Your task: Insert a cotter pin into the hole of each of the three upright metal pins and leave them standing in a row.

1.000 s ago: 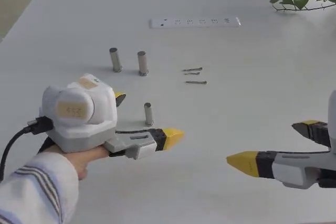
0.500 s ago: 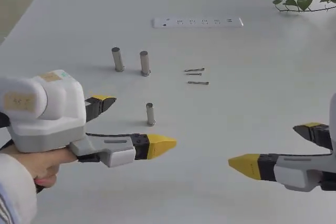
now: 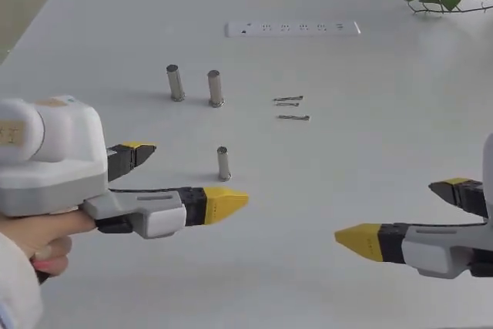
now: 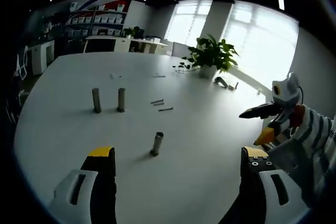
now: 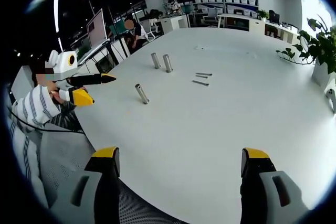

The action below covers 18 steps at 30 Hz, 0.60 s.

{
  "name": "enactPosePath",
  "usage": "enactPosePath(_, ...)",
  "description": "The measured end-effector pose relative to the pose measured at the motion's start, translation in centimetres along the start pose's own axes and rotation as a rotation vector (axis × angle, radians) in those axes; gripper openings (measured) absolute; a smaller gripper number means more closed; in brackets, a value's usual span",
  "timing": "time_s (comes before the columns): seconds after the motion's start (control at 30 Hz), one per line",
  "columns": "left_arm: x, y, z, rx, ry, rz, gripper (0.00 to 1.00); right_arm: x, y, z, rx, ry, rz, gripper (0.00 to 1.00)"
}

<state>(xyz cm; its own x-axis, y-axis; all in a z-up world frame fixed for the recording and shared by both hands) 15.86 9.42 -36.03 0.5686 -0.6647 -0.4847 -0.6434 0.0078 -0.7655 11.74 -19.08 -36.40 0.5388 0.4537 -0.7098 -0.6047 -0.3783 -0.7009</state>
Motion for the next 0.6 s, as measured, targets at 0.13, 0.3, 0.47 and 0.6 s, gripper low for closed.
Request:
enactPosePath(0.13,0.1,0.5,-0.1,0.012,-0.016,0.021,0.99,0.0,0.0,0.1,0.001,0.001,0.000,0.95)
enactPosePath(0.3,0.0,0.9,0.0,-0.006,-0.031,0.028,0.99,0.0,0.0,0.2,0.001,0.002,0.001,0.95)
enactPosePath(0.47,0.3,1.1,-0.2,0.006,-0.048,0.042,0.99,0.1,-0.2,0.3,-0.011,0.001,0.003,0.94)
enactPosePath(0.6,0.5,1.2,-0.5,0.004,-0.046,0.042,0.99,0.3,-0.6,0.3,-0.015,-0.003,-0.001,0.94)
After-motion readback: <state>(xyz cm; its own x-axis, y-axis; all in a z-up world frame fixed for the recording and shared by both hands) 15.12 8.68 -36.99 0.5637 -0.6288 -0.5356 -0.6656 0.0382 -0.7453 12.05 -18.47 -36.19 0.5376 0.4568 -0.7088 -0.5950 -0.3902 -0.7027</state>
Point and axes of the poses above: the centre of the closed fingertips' face, and the gripper's own axes: x roughly forward along the fingers, z roughly to its left, y roughly out of its underside, the point moved 8 cm from there along -x, roughly backward along the fingers, and after that the axes turned 9 degrees about -x, right-handed, at the moved point
